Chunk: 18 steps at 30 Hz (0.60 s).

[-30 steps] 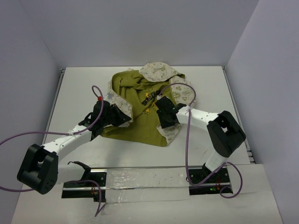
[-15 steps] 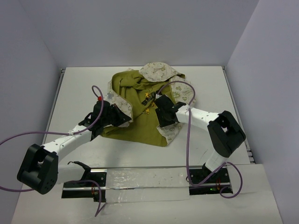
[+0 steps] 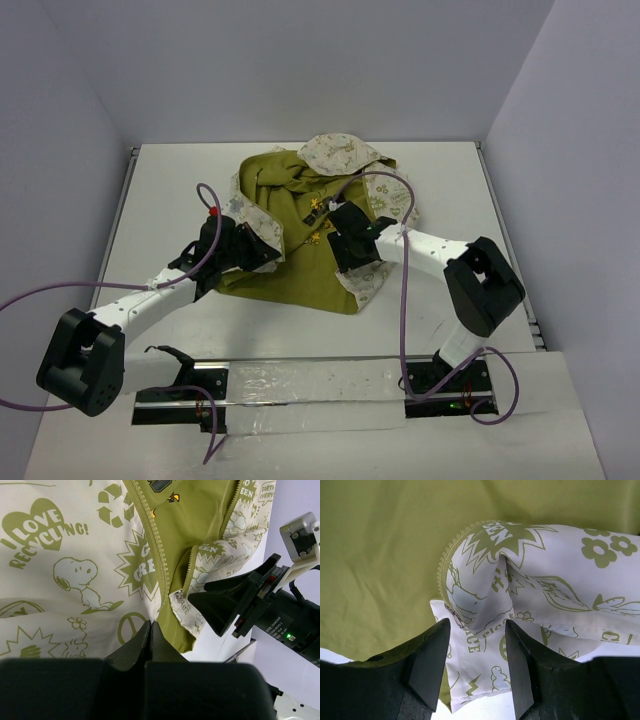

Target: Zip up the jacket

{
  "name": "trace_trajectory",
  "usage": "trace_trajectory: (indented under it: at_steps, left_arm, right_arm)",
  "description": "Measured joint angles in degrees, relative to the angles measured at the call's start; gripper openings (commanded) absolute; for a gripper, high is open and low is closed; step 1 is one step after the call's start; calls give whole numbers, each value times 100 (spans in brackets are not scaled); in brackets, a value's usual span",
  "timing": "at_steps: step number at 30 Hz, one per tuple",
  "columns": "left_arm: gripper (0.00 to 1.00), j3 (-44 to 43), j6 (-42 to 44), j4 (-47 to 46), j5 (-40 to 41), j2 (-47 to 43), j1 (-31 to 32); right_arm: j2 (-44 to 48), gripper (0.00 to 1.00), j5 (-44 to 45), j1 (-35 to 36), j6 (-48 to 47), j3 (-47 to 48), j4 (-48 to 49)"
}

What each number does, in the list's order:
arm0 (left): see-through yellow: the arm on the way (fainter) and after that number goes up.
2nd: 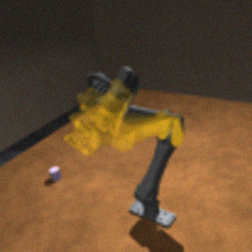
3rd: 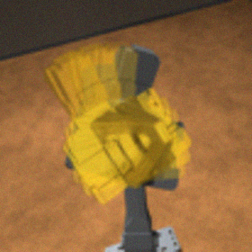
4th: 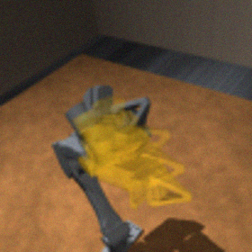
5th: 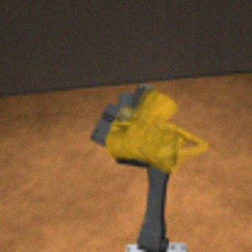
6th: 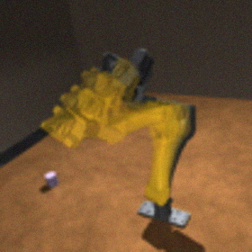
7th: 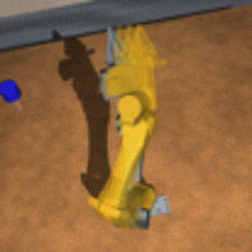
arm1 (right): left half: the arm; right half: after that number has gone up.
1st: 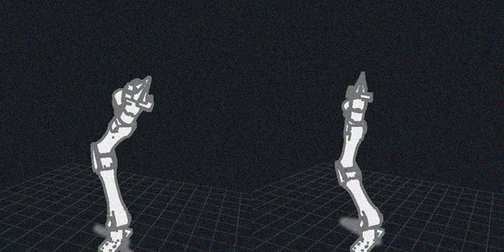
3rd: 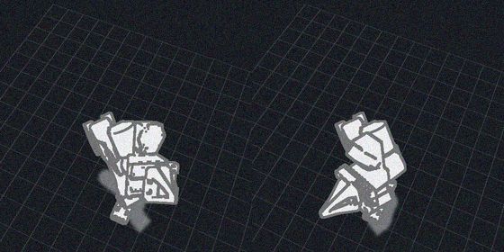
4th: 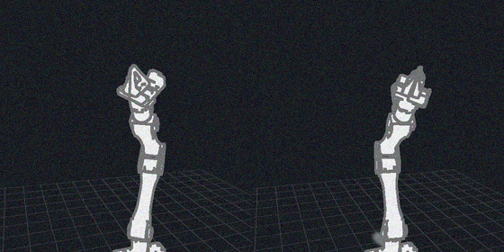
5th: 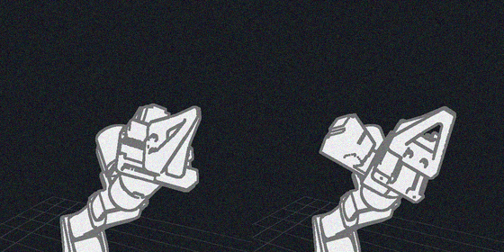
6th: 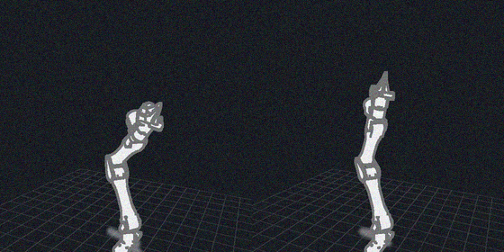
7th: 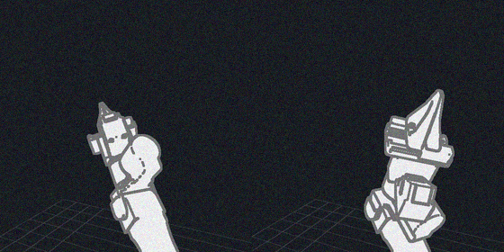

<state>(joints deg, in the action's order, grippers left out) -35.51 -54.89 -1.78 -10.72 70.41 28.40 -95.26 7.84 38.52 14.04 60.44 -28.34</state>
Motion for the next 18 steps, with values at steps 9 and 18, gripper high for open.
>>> trace_trajectory:
  at_steps: [9,18]
  left_arm:
    - [0,0,0,0,0,0,0]
    - [0,0,0,0,0,0,0]
  right_arm:
    - [-185,47,-8,18,-70,116,12]
    - [-241,23,-40,20,-68,116,20]
